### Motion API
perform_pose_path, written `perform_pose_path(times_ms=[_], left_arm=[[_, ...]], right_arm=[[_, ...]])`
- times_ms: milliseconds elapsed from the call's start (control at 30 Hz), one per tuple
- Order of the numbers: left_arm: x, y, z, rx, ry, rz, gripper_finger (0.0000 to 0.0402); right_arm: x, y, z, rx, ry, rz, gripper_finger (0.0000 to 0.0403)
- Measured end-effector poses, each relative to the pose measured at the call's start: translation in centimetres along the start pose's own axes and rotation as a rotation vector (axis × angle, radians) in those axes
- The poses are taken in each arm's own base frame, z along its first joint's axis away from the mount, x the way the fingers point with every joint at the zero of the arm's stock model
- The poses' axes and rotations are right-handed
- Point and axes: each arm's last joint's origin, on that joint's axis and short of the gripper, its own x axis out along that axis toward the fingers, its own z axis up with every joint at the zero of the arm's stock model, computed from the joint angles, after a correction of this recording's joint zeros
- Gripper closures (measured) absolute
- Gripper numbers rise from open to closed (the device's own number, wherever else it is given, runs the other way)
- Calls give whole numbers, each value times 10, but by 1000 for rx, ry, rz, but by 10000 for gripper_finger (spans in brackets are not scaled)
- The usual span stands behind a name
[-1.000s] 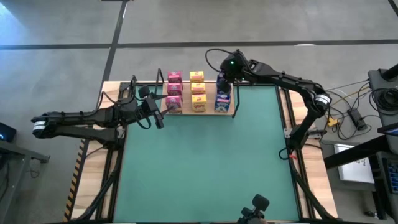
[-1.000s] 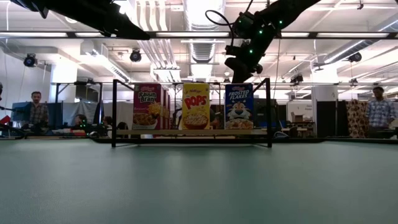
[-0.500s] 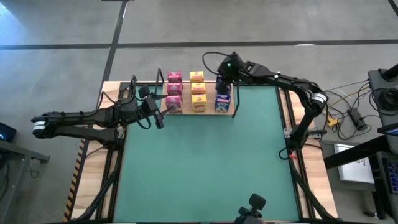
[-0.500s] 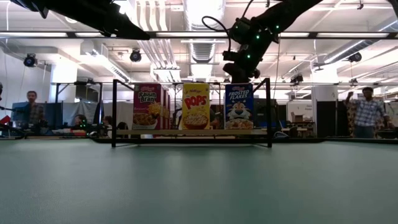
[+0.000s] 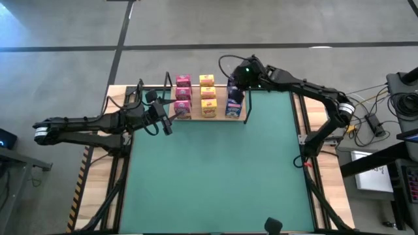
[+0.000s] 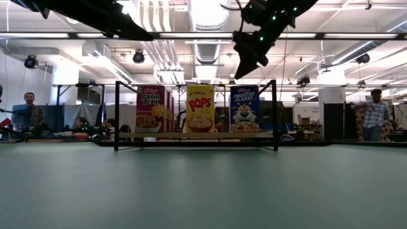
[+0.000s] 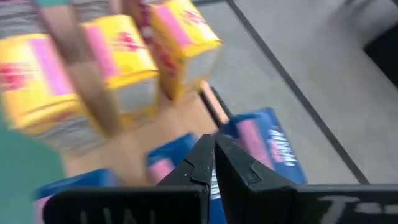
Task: Stack cereal on shelf
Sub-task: Adjust the blue cereal boxes on the shelf
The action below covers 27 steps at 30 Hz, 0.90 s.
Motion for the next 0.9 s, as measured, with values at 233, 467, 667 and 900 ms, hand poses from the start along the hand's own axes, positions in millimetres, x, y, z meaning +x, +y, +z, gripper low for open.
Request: perform_pose_path(times_ms=[233, 467, 667, 900], left_arm=[[0, -1, -2, -45, 13, -21, 173], [-6, -10, -14, -86, -39, -218, 173], [-17, -8, -24, -171, -114, -198, 174], [-26, -5, -25, -265, -161, -191, 174]], right_arm=[[-29, 41, -22, -39, -140, 68, 394], [-50, 80, -66, -87, -363, 148, 394], [-59, 88, -92, -19, -478, 170, 394], [-71, 74, -89, 186, -441, 58, 394]])
